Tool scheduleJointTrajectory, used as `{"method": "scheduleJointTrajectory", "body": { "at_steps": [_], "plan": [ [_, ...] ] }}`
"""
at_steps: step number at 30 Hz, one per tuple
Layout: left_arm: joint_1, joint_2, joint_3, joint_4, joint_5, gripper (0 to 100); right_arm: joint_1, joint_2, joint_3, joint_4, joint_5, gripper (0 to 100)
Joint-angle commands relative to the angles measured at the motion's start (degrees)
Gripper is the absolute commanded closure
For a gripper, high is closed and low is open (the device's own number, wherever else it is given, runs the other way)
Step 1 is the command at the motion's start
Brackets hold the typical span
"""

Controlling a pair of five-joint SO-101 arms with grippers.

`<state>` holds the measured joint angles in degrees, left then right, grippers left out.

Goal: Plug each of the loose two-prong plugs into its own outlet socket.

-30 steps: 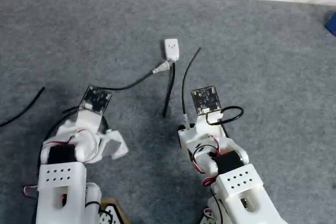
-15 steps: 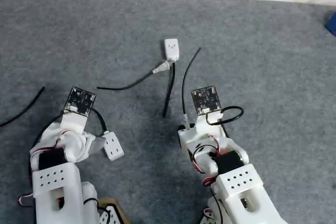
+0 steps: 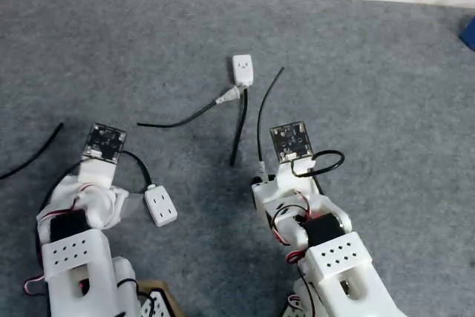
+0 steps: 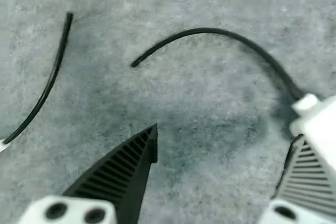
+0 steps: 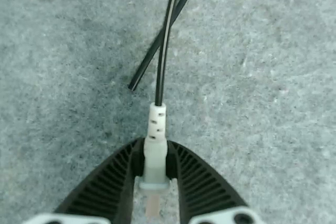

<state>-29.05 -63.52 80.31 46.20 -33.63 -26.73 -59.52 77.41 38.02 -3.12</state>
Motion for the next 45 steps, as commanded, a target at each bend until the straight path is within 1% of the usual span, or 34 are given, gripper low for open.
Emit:
{"method": "scheduleJointTrajectory", "body": {
  "at_steps": [1,4,6,10,12,17,19,24,29,32,34,35,38,39,45],
  "plan": [
    [-2.9,-0.1,-1.9,-3.5,0.4,64,-0.4,0.1,-0.9,-1.3,0.4,99.3],
    [-2.7,-0.1,-1.0,-4.0,0.4,64,-0.4,0.1,-0.9,-1.3,0.4,99.3],
    [-0.6,-0.1,0.5,-4.0,0.4,64,-0.4,0.1,-0.9,-1.3,0.4,99.3],
    [5.3,-0.1,4.1,-4.0,1.2,64,-0.4,0.1,-0.9,-1.3,0.4,99.3],
    [8.5,-0.1,4.9,-3.9,3.7,65,-0.4,0.1,-0.9,-1.3,0.4,99.3],
    [16.2,0.0,5.1,-3.7,7.1,66,-0.4,0.1,-0.9,-1.3,0.4,99.3],
    [18.4,0.0,5.1,-3.4,8.0,66,-0.4,0.1,-0.9,-1.3,0.4,99.3],
    [24.4,0.0,5.1,0.1,10.1,66,-0.4,0.1,-1.0,-1.2,0.4,99.3],
    [29.1,0.0,5.1,0.4,12.1,66,0.0,0.1,-1.0,-1.0,0.5,99.3],
    [28.9,-0.6,4.9,0.4,13.1,66,2.6,-0.1,-1.2,-0.9,0.4,99.3],
    [26.3,-0.6,4.6,0.4,16.5,66,3.7,0.2,-3.2,1.0,0.4,99.3],
    [24.0,-0.7,4.2,0.3,18.9,66,3.7,0.2,-4.7,2.9,0.4,99.3],
    [14.5,-2.1,2.5,0.2,22.9,66,3.6,0.3,-8.9,6.0,0.4,99.3],
    [13.1,-3.0,2.9,0.1,23.6,66,3.4,0.3,-9.8,6.2,0.4,99.3],
    [12.9,-11.5,6.9,0.1,23.8,66,-2.1,1.8,-14.4,8.0,0.6,99.3]
  ]
}}
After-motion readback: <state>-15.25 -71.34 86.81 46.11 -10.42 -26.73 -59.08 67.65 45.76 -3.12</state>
